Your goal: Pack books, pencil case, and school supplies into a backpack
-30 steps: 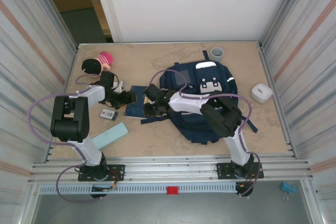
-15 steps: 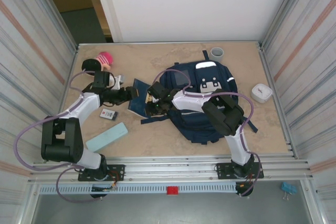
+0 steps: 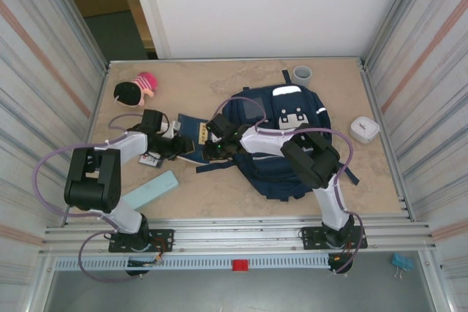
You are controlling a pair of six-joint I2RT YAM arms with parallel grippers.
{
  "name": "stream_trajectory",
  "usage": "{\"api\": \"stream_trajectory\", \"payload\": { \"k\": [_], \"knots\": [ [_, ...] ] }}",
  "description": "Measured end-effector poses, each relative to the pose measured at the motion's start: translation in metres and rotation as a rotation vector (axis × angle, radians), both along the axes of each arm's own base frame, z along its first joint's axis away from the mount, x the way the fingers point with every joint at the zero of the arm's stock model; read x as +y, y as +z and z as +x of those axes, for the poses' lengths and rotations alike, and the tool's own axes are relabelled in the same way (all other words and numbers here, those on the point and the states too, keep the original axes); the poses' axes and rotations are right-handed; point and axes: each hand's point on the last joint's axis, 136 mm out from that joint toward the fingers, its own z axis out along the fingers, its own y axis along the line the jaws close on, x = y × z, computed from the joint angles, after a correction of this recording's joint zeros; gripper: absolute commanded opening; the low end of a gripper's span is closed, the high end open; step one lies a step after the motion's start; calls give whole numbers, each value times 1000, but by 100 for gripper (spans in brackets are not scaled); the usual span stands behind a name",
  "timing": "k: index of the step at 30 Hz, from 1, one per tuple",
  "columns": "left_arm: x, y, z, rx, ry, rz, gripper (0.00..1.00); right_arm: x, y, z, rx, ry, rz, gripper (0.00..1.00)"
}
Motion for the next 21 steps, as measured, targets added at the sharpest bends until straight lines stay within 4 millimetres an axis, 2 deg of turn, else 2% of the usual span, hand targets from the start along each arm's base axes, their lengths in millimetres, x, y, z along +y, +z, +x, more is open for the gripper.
{"api": "stream_trajectory", "payload": {
  "k": [2, 4, 6, 8, 11, 14, 16, 19, 21],
  "knots": [
    [1, 4, 1, -20, 3, 19, 11, -2, 3, 0, -8, -6, 11, 38],
    [1, 15, 2, -63, -3, 39, 9, -7, 6, -3, -12, -9, 16, 45],
    [1, 32, 2, -120, -4, 54, 8, -14, 13, -5, -17, -10, 20, 49],
    [1, 55, 2, -196, -2, 59, 6, -18, 31, -5, -38, -10, 46, 52],
    [-3, 103, 0, -359, -13, 28, 2, -28, 82, -2, -102, -19, 144, 57],
    [-15, 150, -10, -537, -51, -46, 1, -48, 151, 1, -213, -39, 288, 62],
    [-28, 178, -22, -650, -100, -128, 1, -70, 203, 1, -312, -53, 398, 67],
    [-49, 205, -37, -749, -184, -242, 1, -102, 254, -5, -430, -54, 519, 77],
    [-63, 217, -46, -777, -242, -311, 1, -121, 273, -11, -481, -47, 587, 83]
  ]
}}
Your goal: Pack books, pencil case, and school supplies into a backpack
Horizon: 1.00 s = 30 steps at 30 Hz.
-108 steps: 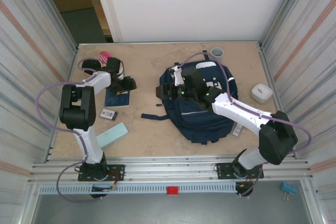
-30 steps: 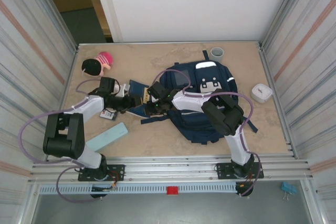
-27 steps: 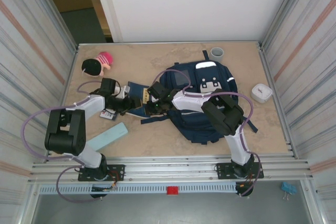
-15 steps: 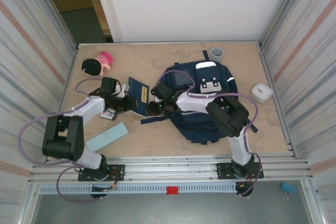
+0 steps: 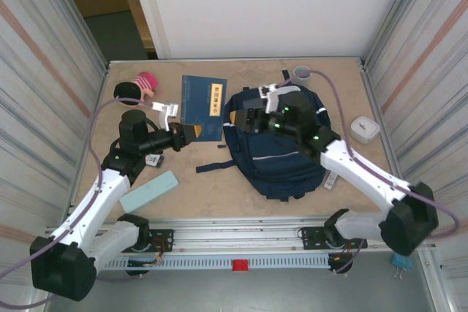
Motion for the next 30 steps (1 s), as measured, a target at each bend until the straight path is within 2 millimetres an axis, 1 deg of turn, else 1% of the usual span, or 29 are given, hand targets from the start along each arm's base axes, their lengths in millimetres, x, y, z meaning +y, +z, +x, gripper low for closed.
{"api": "stream_trajectory", "payload": {
  "k": [2, 4, 6, 10, 13, 16, 17, 19, 21, 22, 23, 24, 25, 27, 29, 30],
  "knots": [
    [-15, 10, -8, -22, -69, -43, 1, -15, 8, -5, -27, 9, 47, 85],
    [-30, 18, -15, -37, -134, -90, 0, -22, 10, -11, -33, 39, 76, 86],
    [-47, 25, -22, -44, -196, -130, 1, -19, 12, -18, -38, 82, 96, 86],
    [-75, 30, -37, -35, -312, -162, 2, -17, 18, -25, -21, 128, 142, 86],
    [-86, 39, -42, -52, -353, -180, 2, -19, 23, -26, -11, 148, 187, 86],
    [-88, 49, -40, -79, -350, -196, 2, -19, 26, -31, -12, 180, 222, 82],
    [-88, 50, -38, -85, -343, -197, 2, -18, 28, -34, -13, 198, 236, 76],
    [-87, 50, -35, -88, -322, -193, 3, -17, 29, -39, -19, 225, 255, 53],
    [-86, 48, -31, -86, -299, -188, 5, -18, 28, -43, -27, 242, 267, 32],
    [-86, 48, -30, -86, -294, -187, 7, -18, 28, -46, -28, 248, 271, 21],
    [-86, 48, -29, -87, -291, -187, 10, -19, 28, -47, -35, 250, 274, 7],
    [-86, 48, -29, -91, -288, -185, 15, -19, 29, -48, -42, 253, 276, 0],
    [-86, 48, -29, -99, -287, -181, 21, -20, 30, -48, -48, 251, 277, 0],
    [-85, 46, -28, -108, -274, -157, 36, -23, 29, -50, -66, 249, 273, 0],
    [-79, 42, -25, -123, -231, -108, 49, -28, 28, -55, -97, 238, 262, 0],
    [-75, 41, -23, -135, -201, -79, 53, -32, 28, -58, -116, 224, 252, 0]
  ]
}}
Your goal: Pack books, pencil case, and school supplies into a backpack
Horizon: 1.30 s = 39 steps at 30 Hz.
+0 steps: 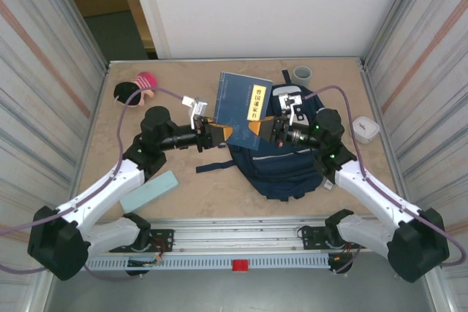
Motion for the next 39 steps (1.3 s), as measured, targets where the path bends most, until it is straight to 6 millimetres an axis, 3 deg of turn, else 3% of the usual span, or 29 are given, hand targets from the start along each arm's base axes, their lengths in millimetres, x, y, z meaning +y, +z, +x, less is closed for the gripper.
{"api": "stream_trajectory", "payload": {
  "k": [5, 8, 10, 13, 17, 20, 24, 29, 35, 39],
  "knots": [
    [25, 0, 12, -56, 168, 155, 64, -30, 5, -3, -92, -161, -68, 0],
    [25, -12, 26, -17, 225, 245, 66, -52, 0, 9, -70, -296, -144, 0],
    [13, -31, 34, 28, 224, 312, 66, -71, -8, 25, -23, -413, -203, 0],
    [-22, -78, 42, 111, 172, 438, 70, -106, -29, 44, 83, -588, -293, 0],
    [-65, -138, 61, 212, 107, 588, 70, -147, -62, 53, 215, -751, -395, 0],
    [-88, -168, 87, 259, 108, 652, 71, -160, -76, 50, 271, -797, -438, 0],
    [-101, -200, 112, 311, 127, 699, 71, -166, -84, 43, 301, -812, -468, 0],
    [-87, -238, 120, 423, 164, 724, 70, -168, -86, 38, 312, -811, -478, 0],
    [-69, -248, 125, 458, 200, 674, 70, -169, -89, 37, 326, -811, -485, 0],
    [-34, -249, 130, 482, 271, 663, 71, -168, -89, 36, 327, -802, -483, 0]
  ]
}}
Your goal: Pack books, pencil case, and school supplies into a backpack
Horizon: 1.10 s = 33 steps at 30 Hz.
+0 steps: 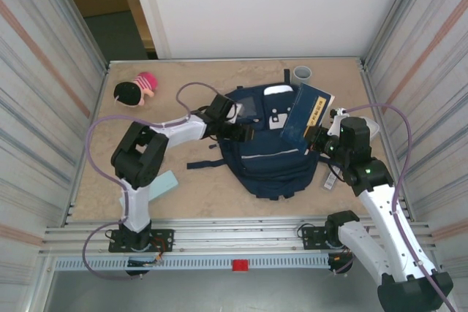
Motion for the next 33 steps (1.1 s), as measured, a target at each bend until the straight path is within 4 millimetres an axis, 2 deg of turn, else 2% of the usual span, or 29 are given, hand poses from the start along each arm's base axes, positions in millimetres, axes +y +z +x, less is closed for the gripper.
{"api": "stream_trajectory", "payload": {
  "k": [9, 10, 12, 13, 15, 17, 19, 21, 24, 27, 30, 33],
  "knots": [
    [120, -1, 1, 40, 247, 105, 72, 21, 2, -3, -3, 127, 37, 0],
    [131, 1, 0, 43, 268, 122, 72, 24, 1, -3, -3, 149, 38, 0],
    [147, 6, -1, 38, 289, 151, 80, 29, 2, -4, -8, 186, 37, 0],
    [151, 11, -2, 30, 285, 159, 81, 32, 3, -5, -18, 207, 35, 0],
    [151, 26, -5, -1, 261, 156, 81, 37, 7, -6, -46, 249, 30, 0],
    [141, 50, -8, -62, 209, 127, 81, 42, 14, -7, -87, 297, 24, 0],
    [122, 88, -11, -162, 124, 77, 82, 51, 21, -10, -137, 365, 18, 0],
    [96, 140, -22, -307, -4, 8, 83, 61, 29, -15, -198, 455, 0, 0],
    [62, 209, -59, -521, -230, -83, 84, 81, 34, -28, -280, 589, -51, 0],
    [41, 258, -107, -702, -446, -145, 84, 103, 33, -44, -352, 733, -118, 0],
    [37, 278, -137, -795, -570, -157, 83, 124, 23, -61, -400, 880, -185, 0],
    [39, 273, -155, -808, -655, -120, 85, 141, 7, -78, -428, 1018, -265, 0]
  ]
}}
